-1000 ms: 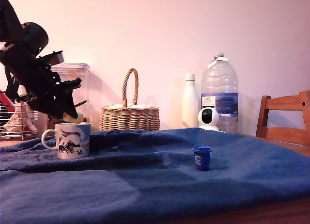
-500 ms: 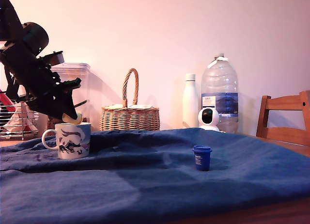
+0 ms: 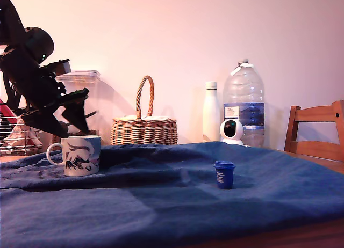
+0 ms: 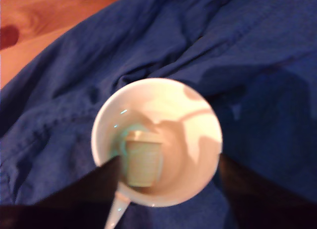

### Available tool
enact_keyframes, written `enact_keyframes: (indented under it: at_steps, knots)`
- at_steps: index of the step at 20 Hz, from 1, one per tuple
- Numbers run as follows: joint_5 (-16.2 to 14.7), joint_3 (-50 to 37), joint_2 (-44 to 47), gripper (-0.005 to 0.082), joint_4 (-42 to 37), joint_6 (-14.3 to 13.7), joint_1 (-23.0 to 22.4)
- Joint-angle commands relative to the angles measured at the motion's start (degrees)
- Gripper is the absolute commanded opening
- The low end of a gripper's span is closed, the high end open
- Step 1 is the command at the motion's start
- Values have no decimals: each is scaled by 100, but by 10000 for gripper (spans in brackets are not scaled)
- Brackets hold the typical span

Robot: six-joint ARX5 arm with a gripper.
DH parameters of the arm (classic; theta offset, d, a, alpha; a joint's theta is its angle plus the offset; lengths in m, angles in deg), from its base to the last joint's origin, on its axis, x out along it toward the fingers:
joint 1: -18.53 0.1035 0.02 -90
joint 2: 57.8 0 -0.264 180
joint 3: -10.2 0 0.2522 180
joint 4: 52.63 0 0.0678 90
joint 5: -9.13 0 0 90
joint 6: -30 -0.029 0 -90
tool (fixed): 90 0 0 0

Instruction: Pick up the coffee capsules on the table and drop them inside the coffee cup

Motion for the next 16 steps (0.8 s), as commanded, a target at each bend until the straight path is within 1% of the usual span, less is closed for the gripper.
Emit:
enact_keyframes:
  at_steps: [1,2,4,7,9,11,12,13,16]
  knots:
    - [-4,33,33,601,0,-24,-22]
    - [-4,33,4,596,-2,-24,-22]
    - [-74,33,-74,541,2,-26,-22]
    - [-83,33,-271,404,68,-26,-22]
    - [-184,33,-457,272,164,-26,-22]
    - [-334,33,-688,87,205,-26,-26]
    - [-420,33,-817,4,205,-160,-26]
    - [-494,33,-949,-21,192,-164,-26]
    - [-509,31,-1331,-21,151,-164,-44]
